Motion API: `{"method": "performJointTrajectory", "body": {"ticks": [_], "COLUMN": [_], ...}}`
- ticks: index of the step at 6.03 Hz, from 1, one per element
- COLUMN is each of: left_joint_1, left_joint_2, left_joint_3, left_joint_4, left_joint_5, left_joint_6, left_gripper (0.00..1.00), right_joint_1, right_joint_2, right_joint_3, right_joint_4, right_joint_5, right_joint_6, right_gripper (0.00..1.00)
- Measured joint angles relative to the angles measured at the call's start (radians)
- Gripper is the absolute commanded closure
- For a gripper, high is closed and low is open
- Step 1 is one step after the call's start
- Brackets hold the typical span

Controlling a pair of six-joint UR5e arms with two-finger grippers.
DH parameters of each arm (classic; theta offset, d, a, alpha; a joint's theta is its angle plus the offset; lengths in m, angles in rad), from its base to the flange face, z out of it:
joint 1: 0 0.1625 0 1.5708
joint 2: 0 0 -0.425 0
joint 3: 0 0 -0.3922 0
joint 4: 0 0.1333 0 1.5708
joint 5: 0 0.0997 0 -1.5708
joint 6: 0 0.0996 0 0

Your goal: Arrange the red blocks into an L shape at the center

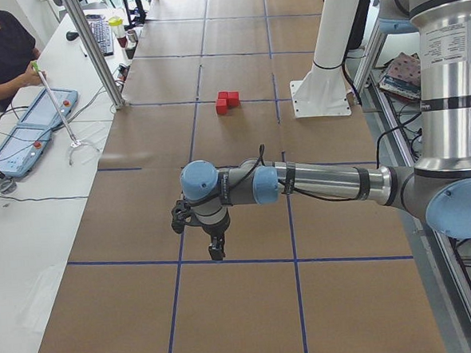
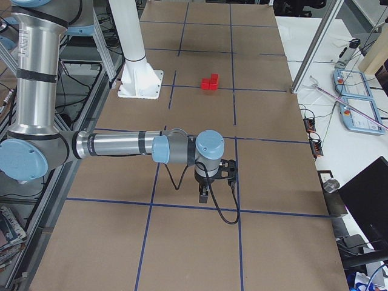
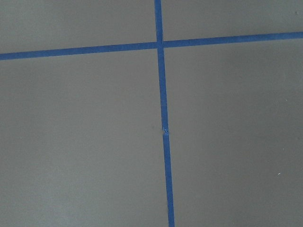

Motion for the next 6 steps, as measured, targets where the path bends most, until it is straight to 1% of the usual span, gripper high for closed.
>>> {"method": "performJointTrajectory", "body": {"ticks": [3, 6], "left_joint_1": [0.0, 0.001], "left_joint_2": [-0.001, -0.01], "left_joint_3": [-0.006, 0.004], "left_joint_4": [-0.007, -0.01], "left_joint_5": [-0.001, -0.032], "left_joint_6": [0.003, 0.005], "left_gripper": [0.0, 0.0], "right_joint_1": [0.0, -0.001], "right_joint_2": [-0.004, -0.048], "right_joint_3": [0.004, 0.076], "right_joint_4": [0.0, -0.005], "right_joint_5": [0.005, 0.006], "right_joint_6": [0.002, 0.006], "right_gripper": [0.0, 0.0]}}
